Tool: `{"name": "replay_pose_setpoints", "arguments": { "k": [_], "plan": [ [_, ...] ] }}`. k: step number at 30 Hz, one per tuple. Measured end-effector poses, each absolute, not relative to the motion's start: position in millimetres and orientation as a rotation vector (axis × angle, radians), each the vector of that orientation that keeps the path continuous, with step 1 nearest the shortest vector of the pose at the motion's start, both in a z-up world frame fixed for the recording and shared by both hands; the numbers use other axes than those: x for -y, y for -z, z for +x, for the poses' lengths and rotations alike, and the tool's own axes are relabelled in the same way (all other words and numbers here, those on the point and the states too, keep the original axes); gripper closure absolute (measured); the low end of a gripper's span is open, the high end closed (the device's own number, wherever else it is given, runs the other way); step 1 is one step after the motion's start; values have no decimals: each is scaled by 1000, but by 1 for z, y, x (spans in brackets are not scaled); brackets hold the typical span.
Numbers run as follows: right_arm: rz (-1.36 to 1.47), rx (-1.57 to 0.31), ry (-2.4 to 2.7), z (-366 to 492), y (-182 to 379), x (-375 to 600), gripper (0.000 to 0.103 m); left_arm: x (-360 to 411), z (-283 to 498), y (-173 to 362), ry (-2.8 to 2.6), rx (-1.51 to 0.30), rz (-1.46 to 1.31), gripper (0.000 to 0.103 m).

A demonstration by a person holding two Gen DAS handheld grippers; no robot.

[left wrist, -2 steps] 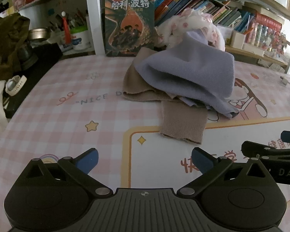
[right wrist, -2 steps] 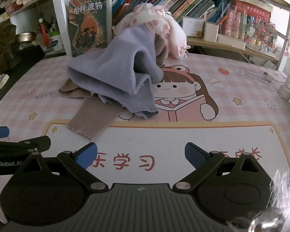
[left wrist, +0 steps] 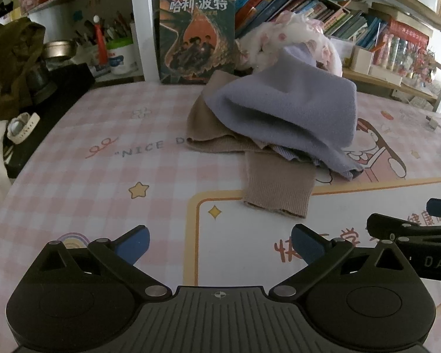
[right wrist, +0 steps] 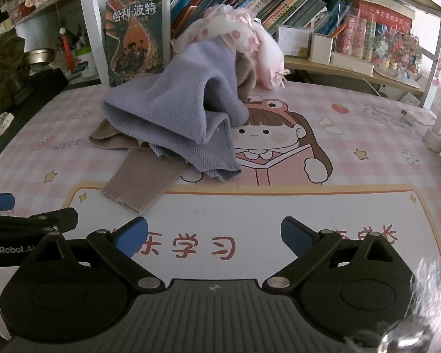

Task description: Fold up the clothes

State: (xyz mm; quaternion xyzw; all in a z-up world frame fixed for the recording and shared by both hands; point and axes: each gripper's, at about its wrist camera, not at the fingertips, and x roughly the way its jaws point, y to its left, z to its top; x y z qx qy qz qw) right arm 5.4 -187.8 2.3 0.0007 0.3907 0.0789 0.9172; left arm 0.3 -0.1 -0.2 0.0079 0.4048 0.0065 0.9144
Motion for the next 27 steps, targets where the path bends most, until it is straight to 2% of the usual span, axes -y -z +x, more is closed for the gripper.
{"name": "replay_pose_setpoints", "arguments": {
  "k": [27],
  "plan": [
    [-1, -807, -169, 10, -1, 186, 5, -1, 5, 0, -16, -838, 10, 0]
  ]
}}
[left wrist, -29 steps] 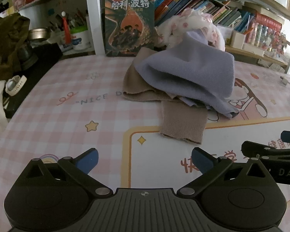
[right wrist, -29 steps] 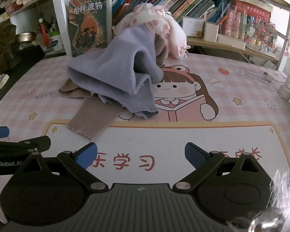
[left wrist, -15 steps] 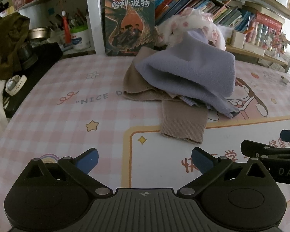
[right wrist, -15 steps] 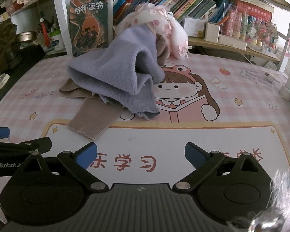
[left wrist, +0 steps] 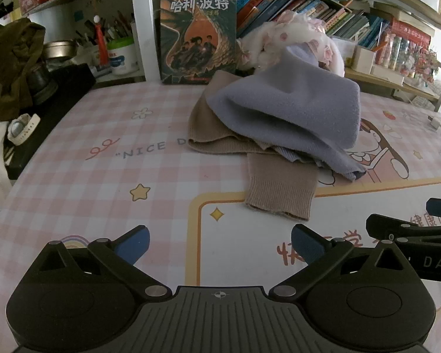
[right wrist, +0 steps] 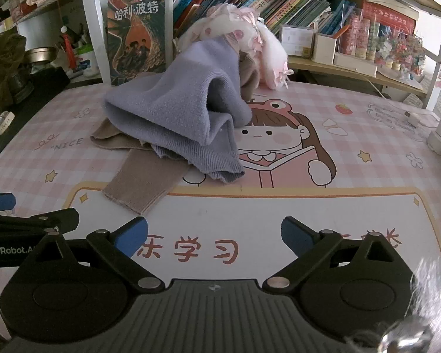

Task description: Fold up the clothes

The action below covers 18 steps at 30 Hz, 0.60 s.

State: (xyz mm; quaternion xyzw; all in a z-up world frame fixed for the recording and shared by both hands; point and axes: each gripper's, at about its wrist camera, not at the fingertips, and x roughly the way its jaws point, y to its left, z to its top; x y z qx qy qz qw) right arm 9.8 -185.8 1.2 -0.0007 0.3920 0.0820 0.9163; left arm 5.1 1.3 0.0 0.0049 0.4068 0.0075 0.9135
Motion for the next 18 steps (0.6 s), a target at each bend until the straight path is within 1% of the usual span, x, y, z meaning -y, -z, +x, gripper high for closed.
{"name": "replay_pose_setpoints", "arguments": {
  "k": [18],
  "plan": [
    [-2, -813, -171, 13, 0, 185, 5, -2, 8, -1, -18, -845, 12, 0]
  ]
}}
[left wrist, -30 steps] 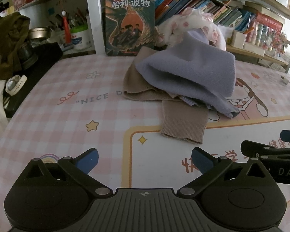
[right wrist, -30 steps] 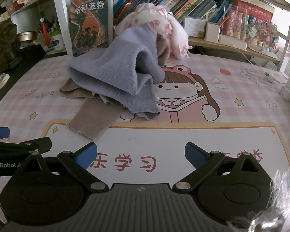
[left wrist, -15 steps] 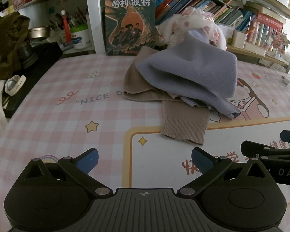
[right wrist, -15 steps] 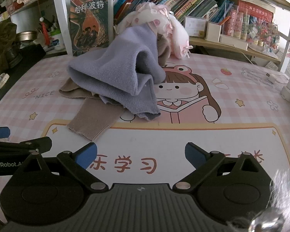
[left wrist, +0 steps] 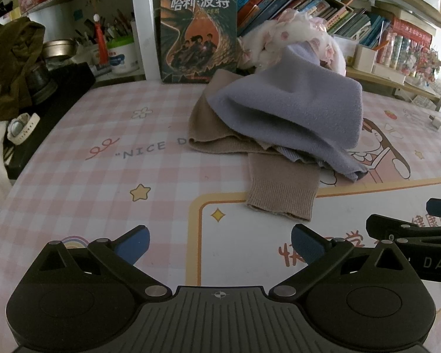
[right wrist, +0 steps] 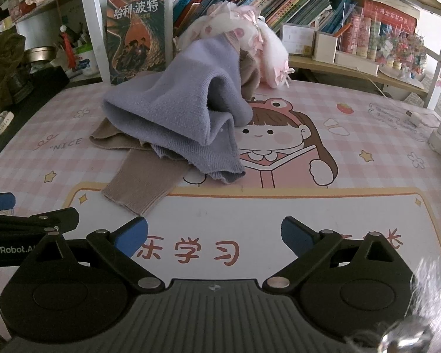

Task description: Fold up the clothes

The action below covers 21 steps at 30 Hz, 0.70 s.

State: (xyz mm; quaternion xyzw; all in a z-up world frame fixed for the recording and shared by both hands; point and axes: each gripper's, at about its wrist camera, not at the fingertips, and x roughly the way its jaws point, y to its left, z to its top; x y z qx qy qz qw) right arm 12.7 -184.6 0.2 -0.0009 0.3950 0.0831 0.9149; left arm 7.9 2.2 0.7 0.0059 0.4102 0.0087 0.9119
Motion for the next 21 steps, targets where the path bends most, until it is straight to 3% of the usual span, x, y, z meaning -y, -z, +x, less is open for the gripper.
{"name": "replay_pose_setpoints", "arguments": {
  "k": [21],
  "plan": [
    [0, -812, -166, 12, -1, 186, 5, -3, 6, -1, -13, -845, 3, 0]
  ]
}}
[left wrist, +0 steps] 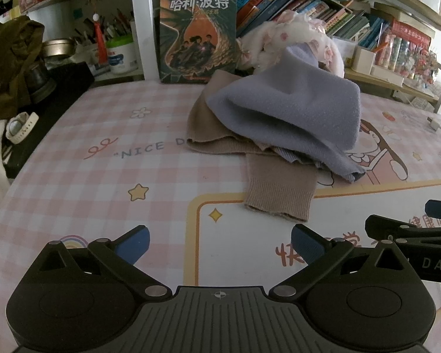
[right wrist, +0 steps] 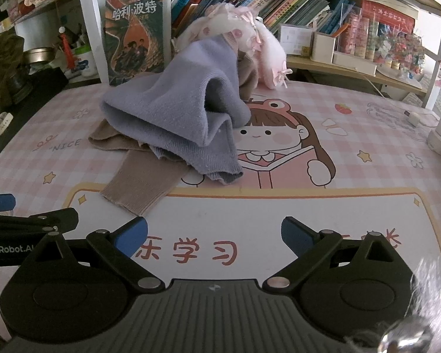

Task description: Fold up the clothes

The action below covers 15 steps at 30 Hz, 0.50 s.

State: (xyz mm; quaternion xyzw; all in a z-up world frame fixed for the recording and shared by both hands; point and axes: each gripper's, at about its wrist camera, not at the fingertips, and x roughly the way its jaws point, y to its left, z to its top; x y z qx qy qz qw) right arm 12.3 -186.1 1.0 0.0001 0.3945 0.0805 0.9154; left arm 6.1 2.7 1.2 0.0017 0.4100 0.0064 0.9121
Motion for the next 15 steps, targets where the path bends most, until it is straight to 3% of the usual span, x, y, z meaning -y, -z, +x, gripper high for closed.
{"name": "replay_pose_setpoints", "arguments": {
  "k": [15],
  "plan": [
    [-6, -816, -170, 9, -1, 185, 5, -3, 3, 0, -19, -846, -1, 0]
  ]
}}
